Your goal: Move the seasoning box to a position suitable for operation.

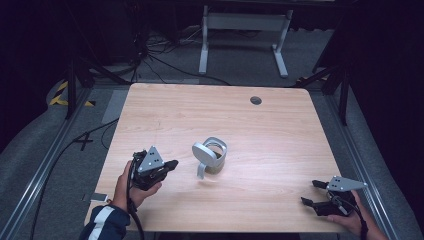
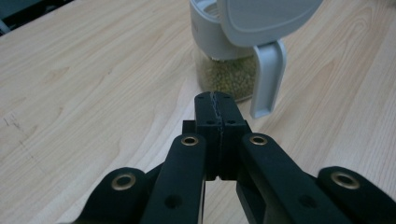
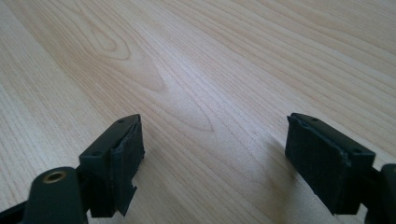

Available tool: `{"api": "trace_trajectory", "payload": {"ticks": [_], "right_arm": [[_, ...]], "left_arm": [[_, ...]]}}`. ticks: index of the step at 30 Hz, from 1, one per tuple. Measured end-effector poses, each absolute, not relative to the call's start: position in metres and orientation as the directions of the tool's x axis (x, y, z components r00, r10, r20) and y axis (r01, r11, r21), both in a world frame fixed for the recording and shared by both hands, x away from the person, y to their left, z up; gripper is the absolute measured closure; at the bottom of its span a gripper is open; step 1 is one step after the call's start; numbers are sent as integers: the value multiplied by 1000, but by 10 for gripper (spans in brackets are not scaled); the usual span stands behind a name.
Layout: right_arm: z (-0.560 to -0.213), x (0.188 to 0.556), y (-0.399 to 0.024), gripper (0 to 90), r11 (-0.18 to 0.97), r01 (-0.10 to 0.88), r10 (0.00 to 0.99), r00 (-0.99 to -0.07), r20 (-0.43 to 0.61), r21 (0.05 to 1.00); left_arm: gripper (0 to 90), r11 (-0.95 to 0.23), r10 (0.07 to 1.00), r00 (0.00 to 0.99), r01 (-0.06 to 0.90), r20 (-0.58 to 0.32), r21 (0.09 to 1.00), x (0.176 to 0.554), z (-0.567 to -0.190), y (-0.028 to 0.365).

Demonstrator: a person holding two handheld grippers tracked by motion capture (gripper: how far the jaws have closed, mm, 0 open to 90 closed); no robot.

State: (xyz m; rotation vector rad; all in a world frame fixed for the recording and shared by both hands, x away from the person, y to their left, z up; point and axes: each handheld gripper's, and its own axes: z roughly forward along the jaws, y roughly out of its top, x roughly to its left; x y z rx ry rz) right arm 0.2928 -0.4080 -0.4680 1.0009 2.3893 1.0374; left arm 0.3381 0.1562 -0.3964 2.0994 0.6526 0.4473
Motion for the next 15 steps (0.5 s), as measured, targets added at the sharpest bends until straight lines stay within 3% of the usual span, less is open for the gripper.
{"api": "trace_trajectory", "payload": {"ticks": [15], "right_arm": [[-468, 293, -408, 194, 483, 467, 723, -690, -36, 741]], "left_arm": [[900, -502, 558, 823, 237, 102, 832, 340, -380, 122]]}}
